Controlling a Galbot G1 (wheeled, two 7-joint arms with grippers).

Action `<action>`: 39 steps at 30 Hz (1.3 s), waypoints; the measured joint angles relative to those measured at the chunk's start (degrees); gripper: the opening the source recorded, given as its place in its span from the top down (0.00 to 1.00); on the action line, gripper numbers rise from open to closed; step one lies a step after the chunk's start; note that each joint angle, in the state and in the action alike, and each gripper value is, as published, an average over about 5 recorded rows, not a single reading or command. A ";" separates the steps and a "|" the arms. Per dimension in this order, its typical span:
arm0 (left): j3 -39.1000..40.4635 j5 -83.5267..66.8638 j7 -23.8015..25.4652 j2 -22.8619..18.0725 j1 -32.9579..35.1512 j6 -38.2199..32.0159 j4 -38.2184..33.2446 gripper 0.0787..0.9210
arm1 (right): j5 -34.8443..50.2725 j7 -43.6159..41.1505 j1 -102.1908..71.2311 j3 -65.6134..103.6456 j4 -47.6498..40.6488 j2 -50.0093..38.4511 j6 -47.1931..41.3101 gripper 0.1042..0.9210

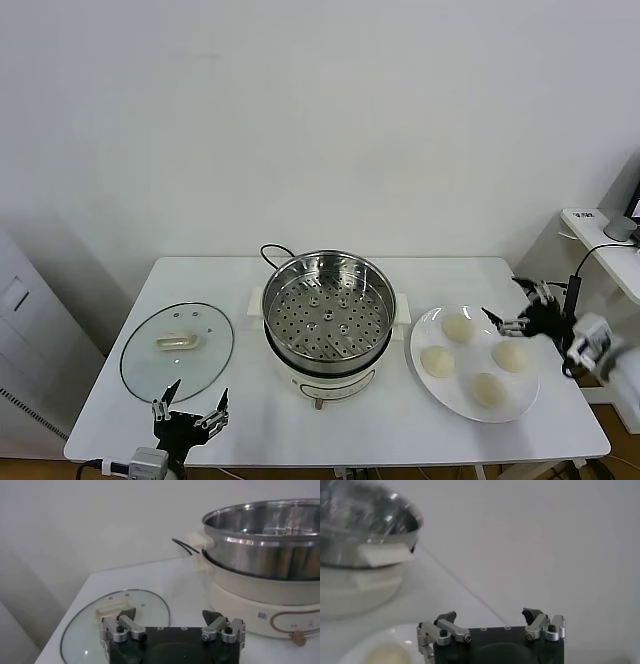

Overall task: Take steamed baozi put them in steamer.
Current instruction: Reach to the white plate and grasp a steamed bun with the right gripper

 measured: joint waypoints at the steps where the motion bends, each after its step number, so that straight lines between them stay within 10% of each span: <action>1: 0.09 0.03 0.00 -0.06 0.09 -0.04 -0.17 0.12 | -1.24 -2.27 3.75 -3.42 -0.94 -1.04 0.25 0.12; 15: 0.09 0.05 -0.22 -0.40 1.35 -0.40 -1.73 0.12 | -13.35 -20.47 39.37 -42.84 -13.94 -4.62 5.59 0.12; 39: -0.54 0.22 -0.54 -0.41 2.52 -0.63 -1.23 0.12 | -25.65 -20.53 36.22 -42.23 -30.74 11.91 13.29 0.12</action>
